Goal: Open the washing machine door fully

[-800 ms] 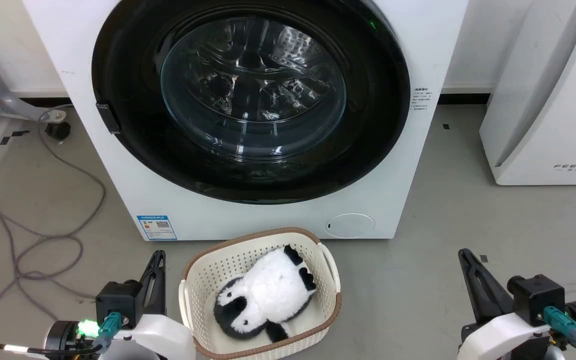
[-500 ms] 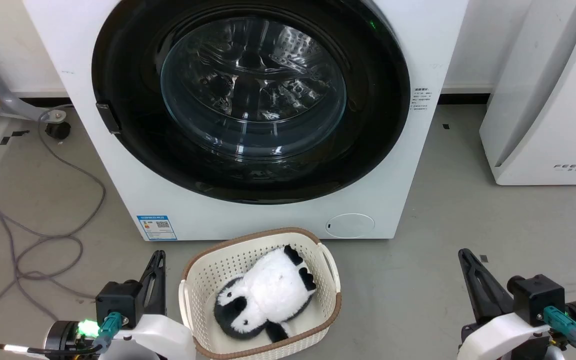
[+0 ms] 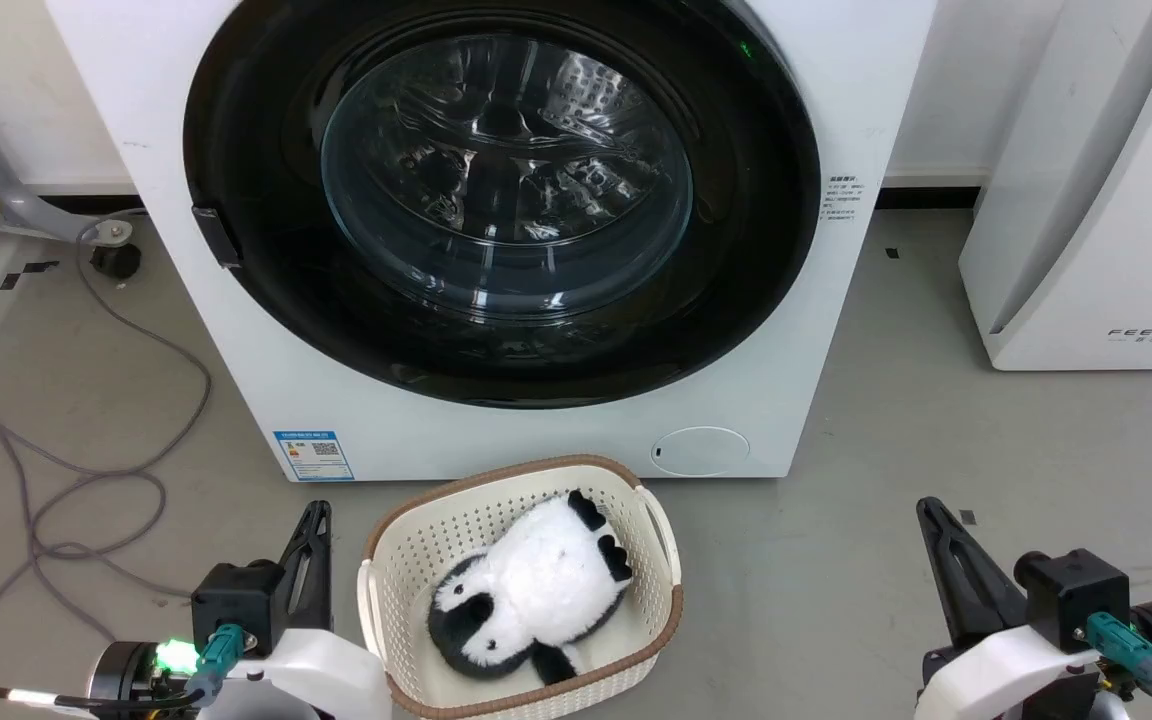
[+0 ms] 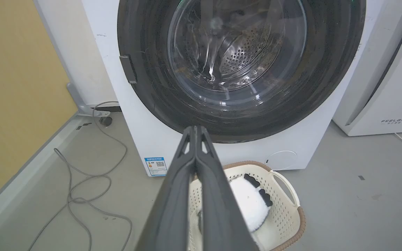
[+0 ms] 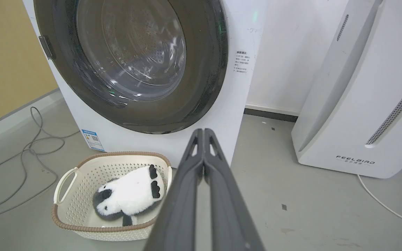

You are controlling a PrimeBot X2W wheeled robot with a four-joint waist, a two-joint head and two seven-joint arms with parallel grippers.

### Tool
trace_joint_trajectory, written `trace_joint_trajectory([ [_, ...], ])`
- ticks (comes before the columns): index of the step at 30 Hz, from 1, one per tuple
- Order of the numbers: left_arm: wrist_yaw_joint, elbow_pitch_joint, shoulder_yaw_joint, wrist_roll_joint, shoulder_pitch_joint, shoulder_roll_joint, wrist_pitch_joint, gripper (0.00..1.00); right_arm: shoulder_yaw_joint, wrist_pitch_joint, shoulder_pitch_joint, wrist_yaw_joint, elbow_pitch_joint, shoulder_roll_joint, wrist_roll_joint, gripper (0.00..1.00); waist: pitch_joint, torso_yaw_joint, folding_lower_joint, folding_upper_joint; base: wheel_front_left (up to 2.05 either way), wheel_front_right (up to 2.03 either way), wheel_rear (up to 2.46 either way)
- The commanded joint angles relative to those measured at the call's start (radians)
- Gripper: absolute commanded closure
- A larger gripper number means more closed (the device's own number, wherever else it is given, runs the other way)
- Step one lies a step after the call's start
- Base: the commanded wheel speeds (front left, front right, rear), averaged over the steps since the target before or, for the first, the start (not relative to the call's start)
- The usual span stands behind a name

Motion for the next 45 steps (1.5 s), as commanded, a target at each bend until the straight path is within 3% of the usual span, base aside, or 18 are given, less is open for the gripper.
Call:
trace_joint_trajectory([
  [1,0.003,-0.004,0.000,0.003,-0.016,0.001,0.000,1.00,0.001,0.002,-0.014,-0.001,-0.004,0.005,-0.008,1.00,0.000,0.000,0.0000,0.0000,0.00,0.00,0.00],
  [18,0.000,0.000,0.000,0.000,0.000,0.000,0.000,1.00,0.000,0.000,0.000,0.000,0.000,0.000,0.001,1.00,0.000,0.000,0.0000,0.0000,0.00,0.00,0.00],
  [19,0.000,0.001,0.000,0.000,0.001,0.000,0.000,0.00,0.000,0.000,0.001,0.000,0.000,0.000,0.001,0.00,0.000,0.000,0.0000,0.0000,0.00,0.00,0.00],
  [20,0.000,0.001,0.000,0.000,0.001,0.000,-0.001,1.00,0.000,-0.001,0.001,0.000,0.000,0.000,0.001,1.00,0.000,0.000,0.0000,0.0000,0.00,0.00,0.00],
  [21,0.000,0.001,0.000,0.000,0.001,0.000,-0.001,0.00,0.000,-0.001,0.001,0.000,0.000,0.000,0.001,0.00,0.000,0.000,0.0000,0.0000,0.00,0.00,0.00],
  [45,0.005,-0.002,-0.035,-0.002,0.001,0.001,-0.054,0.00,0.011,-0.051,-0.017,0.000,0.000,-0.026,0.093,0.00,0.014,0.003,0.0000,0.0000,0.00,0.00,0.00],
])
